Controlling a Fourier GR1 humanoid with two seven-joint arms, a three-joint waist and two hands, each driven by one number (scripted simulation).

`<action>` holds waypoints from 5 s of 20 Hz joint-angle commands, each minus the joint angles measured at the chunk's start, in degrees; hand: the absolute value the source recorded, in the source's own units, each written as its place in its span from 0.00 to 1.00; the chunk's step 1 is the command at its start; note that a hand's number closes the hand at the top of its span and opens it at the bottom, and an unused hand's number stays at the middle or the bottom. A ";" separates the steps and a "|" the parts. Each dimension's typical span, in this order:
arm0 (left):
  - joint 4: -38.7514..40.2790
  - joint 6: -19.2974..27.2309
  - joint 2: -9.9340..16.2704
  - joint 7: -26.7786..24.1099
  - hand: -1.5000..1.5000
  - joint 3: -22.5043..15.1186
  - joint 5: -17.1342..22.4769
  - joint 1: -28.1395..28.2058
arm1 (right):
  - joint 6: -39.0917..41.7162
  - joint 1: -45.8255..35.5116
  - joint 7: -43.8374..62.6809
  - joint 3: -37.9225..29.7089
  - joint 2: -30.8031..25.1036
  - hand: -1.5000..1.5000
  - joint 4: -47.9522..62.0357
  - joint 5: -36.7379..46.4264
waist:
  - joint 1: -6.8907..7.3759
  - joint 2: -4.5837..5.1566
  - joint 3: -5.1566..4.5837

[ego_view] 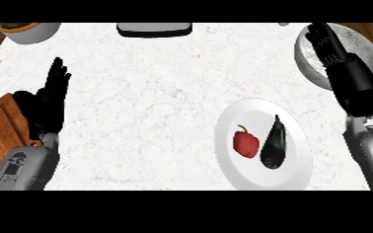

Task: Pick the bell pepper from the plate and place it in the bowl

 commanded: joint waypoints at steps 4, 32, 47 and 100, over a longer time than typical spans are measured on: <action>-4.31 -3.80 -3.11 0.26 0.50 -5.01 -0.14 -1.08 | -14.17 8.85 14.15 13.51 7.06 1.00 -1.14 17.74 | 1.87 -0.60 0.84; -13.30 -3.06 -7.51 3.07 0.50 -11.66 -2.64 5.49 | -24.04 28.08 62.13 31.73 27.49 0.00 -21.57 97.09 | 2.24 -0.49 0.85; -12.05 -4.92 -9.37 3.08 0.50 -10.46 -3.69 4.20 | -12.24 18.86 76.77 33.12 27.49 0.00 -18.09 87.03 | 2.60 -0.10 1.00; -12.99 -12.05 -13.11 5.06 0.50 -3.15 -9.06 3.91 | -31.06 20.65 51.16 25.25 25.34 1.00 10.29 71.98 | 2.75 0.00 1.02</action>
